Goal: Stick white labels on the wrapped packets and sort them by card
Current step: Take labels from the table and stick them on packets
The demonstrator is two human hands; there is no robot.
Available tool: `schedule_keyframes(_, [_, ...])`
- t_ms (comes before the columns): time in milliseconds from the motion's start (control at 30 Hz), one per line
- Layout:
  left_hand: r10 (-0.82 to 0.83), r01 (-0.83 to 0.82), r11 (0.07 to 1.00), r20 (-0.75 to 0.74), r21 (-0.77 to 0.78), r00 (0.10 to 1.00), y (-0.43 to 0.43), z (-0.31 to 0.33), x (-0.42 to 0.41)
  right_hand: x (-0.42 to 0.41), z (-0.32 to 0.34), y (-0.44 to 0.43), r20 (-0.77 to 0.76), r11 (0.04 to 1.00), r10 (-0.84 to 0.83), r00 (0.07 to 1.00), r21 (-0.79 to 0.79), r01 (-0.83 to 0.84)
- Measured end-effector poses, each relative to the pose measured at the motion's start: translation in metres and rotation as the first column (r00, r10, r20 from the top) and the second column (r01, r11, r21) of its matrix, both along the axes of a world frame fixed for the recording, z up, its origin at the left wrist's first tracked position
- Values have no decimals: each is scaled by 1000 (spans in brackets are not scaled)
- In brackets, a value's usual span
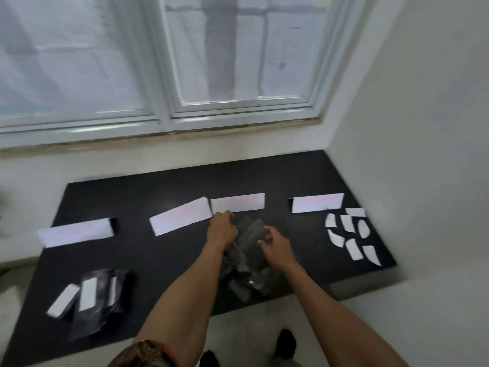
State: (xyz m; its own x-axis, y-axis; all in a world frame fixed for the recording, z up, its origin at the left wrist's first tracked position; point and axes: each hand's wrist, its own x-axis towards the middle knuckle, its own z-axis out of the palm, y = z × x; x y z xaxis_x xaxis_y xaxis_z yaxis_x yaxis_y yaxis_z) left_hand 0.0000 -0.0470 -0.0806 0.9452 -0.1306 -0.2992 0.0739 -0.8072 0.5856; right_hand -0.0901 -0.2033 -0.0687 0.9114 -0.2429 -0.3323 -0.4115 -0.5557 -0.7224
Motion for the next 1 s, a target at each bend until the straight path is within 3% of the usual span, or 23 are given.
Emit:
schedule_keyframes(233, [-313,313,950,-31,2,949,-187,-20,-17,-40,-20,-162,-41,950,-303,952,-88,298])
schedule_keyframes(433, [-493,511,835,-135,203,859,-292,-45,-29,-56,-52,-264,-117,909,-413,903,-117,400])
schedule_keyframes(633, [-372,358,819,-62,449,926,-279,-60,-10,-31,-76,-299,-90,928,-365,927,-117,354])
schedule_keyframes(833, [-227,204,857,-8,474,974,-231,-63,20,2,-87,-296,-73,949,-263,962,-199,244])
schedule_keyframes(1000, [-234,220,871,-23,440,972,-240,-61,22,11,-90,-297,-135,948,-235,963,-250,196])
